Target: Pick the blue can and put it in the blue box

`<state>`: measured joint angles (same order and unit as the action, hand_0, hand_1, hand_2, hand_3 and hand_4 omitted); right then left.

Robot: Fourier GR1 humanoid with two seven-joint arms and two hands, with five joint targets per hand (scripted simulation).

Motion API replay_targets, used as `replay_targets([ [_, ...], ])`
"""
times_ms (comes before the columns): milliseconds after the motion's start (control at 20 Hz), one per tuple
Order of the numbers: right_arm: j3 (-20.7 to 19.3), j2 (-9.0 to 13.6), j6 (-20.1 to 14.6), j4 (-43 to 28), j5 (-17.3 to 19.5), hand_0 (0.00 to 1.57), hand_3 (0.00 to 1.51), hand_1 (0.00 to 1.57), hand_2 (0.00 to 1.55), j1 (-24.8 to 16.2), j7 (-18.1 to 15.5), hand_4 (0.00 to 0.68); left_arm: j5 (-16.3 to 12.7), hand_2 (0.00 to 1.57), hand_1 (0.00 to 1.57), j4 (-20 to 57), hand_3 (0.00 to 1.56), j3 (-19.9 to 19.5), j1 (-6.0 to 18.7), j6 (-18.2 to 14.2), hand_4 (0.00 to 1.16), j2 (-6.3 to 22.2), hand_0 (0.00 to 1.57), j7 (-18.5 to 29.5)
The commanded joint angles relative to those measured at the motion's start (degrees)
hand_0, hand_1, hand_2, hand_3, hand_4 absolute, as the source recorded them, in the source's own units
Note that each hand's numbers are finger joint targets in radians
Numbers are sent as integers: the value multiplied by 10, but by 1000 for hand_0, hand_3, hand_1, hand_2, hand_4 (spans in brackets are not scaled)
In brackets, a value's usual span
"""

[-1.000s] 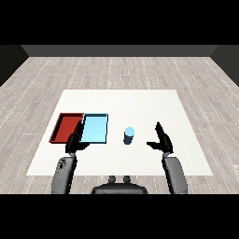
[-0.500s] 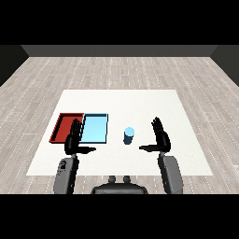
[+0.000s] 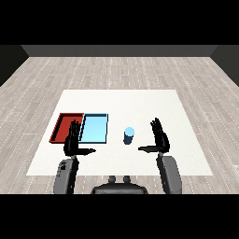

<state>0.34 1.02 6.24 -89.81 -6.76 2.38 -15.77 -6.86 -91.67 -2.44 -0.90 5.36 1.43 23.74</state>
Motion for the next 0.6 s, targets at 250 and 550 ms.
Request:
replay_targets([
  [250,-18,7,5,3,-37,0,0,0,0,11,52,0,-2,0,0,53,0,-12,25,1,0,10,0,32],
  [550,-9,-2,6,51,-37,0,0,0,0,1,18,0,-9,0,0,35,0,-2,4,11,0,11,0,31],
])
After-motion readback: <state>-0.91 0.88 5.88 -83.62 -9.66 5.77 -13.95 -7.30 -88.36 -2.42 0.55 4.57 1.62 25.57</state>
